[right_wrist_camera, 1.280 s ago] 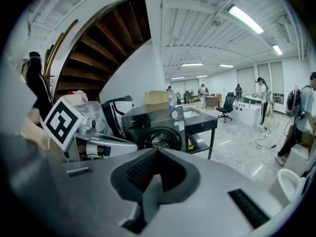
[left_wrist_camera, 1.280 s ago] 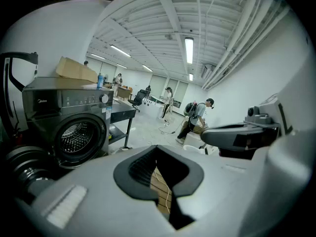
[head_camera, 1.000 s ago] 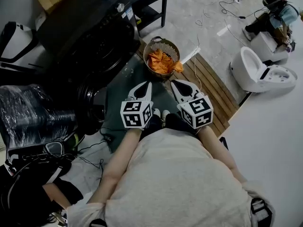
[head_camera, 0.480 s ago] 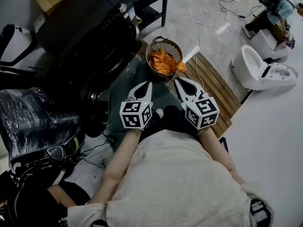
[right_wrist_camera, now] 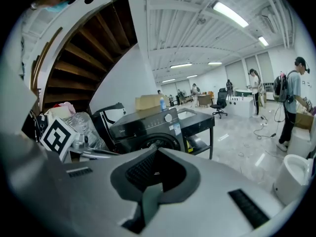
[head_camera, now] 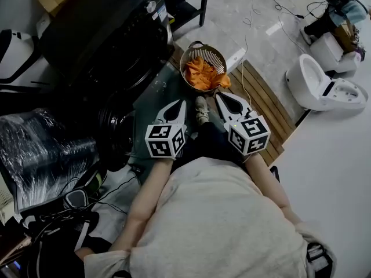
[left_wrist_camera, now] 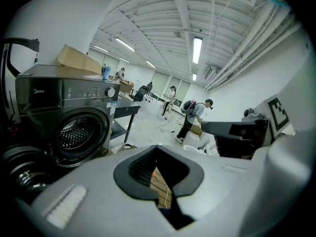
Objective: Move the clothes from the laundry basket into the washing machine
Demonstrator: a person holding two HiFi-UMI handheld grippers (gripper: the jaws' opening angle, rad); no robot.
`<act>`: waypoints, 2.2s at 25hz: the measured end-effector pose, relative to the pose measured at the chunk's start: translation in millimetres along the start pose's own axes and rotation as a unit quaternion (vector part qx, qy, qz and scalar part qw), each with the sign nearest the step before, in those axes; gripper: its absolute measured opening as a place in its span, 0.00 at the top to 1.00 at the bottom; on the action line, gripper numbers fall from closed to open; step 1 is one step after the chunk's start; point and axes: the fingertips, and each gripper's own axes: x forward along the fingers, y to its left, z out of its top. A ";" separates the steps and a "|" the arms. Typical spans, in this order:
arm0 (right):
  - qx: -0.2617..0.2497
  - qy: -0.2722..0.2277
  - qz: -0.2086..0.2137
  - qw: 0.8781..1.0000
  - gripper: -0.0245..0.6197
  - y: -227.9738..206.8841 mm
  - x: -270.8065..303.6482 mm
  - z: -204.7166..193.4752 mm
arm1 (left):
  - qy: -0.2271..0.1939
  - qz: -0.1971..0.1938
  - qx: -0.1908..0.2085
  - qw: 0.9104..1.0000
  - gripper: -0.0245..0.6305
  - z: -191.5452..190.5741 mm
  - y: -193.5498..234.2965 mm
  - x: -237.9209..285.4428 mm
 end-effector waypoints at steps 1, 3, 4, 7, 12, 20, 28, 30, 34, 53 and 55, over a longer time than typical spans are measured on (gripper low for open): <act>0.001 0.002 0.003 1.000 0.95 -6.6 9.6 4.2 | 0.000 0.002 0.000 1.000 0.95 7.4 5.1 8.7; 0.003 0.005 0.008 1.000 0.95 -22.3 29.1 15.7 | 0.001 0.005 0.001 1.000 0.95 24.3 14.6 28.1; 0.004 0.006 0.010 1.000 0.95 -31.0 38.8 21.6 | 0.000 0.006 0.002 1.000 0.95 32.8 18.9 38.5; 0.006 0.011 0.012 1.000 0.95 -58.7 62.4 35.8 | -0.001 0.003 0.007 1.000 0.95 55.8 24.9 70.3; 0.019 0.027 0.019 0.999 0.95 -103.5 91.4 49.4 | 0.011 -0.005 0.018 1.000 0.95 84.7 28.4 120.1; 0.015 0.092 0.016 0.996 0.95 -167.0 139.5 32.6 | 0.064 -0.018 0.030 0.997 0.95 90.3 47.3 185.5; 0.073 0.158 0.010 0.985 0.95 -195.0 197.9 -50.0 | 0.150 -0.053 0.026 0.987 0.95 15.5 95.1 247.2; 0.079 0.174 0.004 0.982 0.95 -201.0 220.7 -82.4 | 0.162 -0.046 0.025 0.985 0.95 -13.5 115.7 267.1; 0.118 0.184 -0.014 0.976 0.95 -213.0 271.9 -153.2 | 0.161 -0.022 0.010 0.987 0.95 -66.7 157.6 315.4; 0.261 0.290 -0.127 0.912 0.61 -335.6 454.8 -451.0 | 0.129 -0.017 -0.032 0.991 0.95 -179.6 217.9 423.1; 0.288 0.297 -0.138 0.900 0.71 -341.6 461.2 -466.3 | 0.125 -0.020 -0.032 0.991 0.94 -176.6 219.9 425.5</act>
